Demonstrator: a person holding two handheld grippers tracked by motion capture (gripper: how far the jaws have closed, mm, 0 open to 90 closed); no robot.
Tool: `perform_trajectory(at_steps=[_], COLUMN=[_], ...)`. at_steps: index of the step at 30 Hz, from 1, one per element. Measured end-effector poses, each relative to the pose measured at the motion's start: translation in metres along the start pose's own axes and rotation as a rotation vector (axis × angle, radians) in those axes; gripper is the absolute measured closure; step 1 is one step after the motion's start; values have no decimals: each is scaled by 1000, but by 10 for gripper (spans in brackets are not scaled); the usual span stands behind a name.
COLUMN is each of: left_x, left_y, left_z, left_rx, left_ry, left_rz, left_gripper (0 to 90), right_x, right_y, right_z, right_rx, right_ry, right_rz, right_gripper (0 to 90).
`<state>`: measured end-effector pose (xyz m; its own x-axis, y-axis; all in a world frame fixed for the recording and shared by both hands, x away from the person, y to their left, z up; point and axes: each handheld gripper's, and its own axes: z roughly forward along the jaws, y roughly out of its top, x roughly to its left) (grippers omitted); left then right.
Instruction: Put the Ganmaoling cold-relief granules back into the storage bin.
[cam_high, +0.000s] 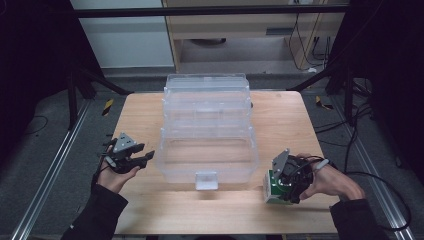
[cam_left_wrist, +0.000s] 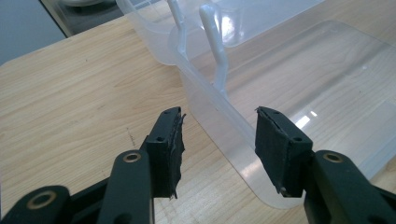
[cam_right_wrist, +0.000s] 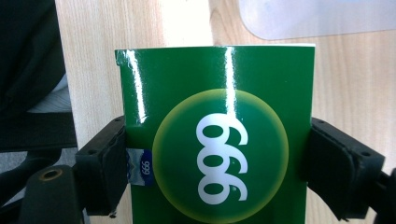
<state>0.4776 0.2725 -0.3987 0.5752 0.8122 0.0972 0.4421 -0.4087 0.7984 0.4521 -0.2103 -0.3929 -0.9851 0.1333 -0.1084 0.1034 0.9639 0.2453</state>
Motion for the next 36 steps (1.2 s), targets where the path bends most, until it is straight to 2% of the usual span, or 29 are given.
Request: perform_trajectory(at_steps=[17, 23, 36], left_x=[-3, 2, 11], left_y=[0, -2, -4], left_z=[2, 0, -3], left_rx=[8, 6, -2], left_ry=[-8, 8, 31], left_rz=[3, -12, -37], left_gripper=[513, 514, 514], right_x=[-6, -11, -22], right_y=[5, 12, 32], right_z=[-43, -54, -79], right_rx=[-60, -83, -73], right_ry=[-84, -110, -119], right_rz=[29, 29, 22], right_gripper=[170, 171, 170])
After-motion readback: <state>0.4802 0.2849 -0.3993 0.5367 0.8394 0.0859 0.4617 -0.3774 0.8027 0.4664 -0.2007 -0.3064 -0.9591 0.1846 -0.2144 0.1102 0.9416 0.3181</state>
